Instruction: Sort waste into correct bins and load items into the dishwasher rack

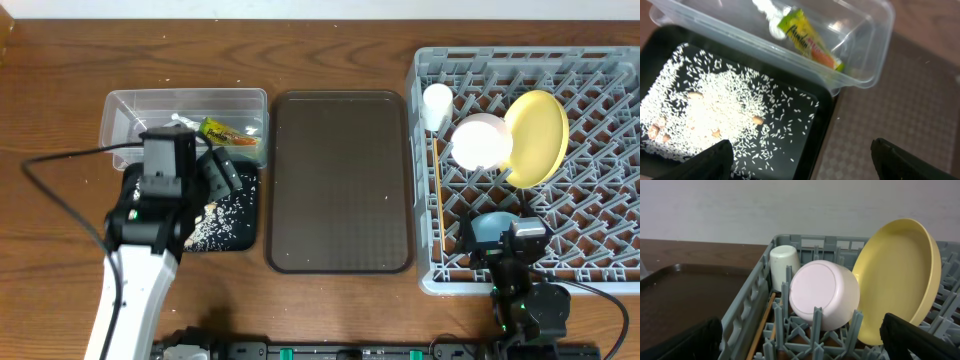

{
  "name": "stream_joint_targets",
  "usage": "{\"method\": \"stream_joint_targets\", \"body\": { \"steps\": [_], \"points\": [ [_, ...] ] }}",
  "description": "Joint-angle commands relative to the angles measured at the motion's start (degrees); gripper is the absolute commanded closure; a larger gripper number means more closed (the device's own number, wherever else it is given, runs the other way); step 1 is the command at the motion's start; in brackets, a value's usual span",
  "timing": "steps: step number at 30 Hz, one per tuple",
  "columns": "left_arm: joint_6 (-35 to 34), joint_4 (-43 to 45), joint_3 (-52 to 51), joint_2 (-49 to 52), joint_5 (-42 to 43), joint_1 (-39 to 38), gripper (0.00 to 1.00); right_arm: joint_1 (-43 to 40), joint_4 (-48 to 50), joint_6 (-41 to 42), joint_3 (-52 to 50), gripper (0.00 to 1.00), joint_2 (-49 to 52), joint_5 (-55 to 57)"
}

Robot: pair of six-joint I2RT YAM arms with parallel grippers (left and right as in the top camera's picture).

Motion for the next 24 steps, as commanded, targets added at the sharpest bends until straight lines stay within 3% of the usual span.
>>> {"method": "stream_joint_targets", "body": {
  "steps": [1, 14, 24],
  "points": [
    [0.79, -0.02, -2.14, -7.39, -0.09, 0.24, 0.10, -0.92, -0.26, 0.79, -0.07, 0.01, -0.37, 0.57],
    [0.79, -0.02, -16.31, -35.47, -0.11, 0.24, 0.10, -0.92, -0.26, 0.81, -0.07, 0.01, -0.37, 0.55],
    [0.98, 0.04, -30.93, -47.32, -3.82, 0.24, 0.09, -0.92, -0.26, 0.81, -0.07, 0.01, -0.37, 0.57]
  ]
}}
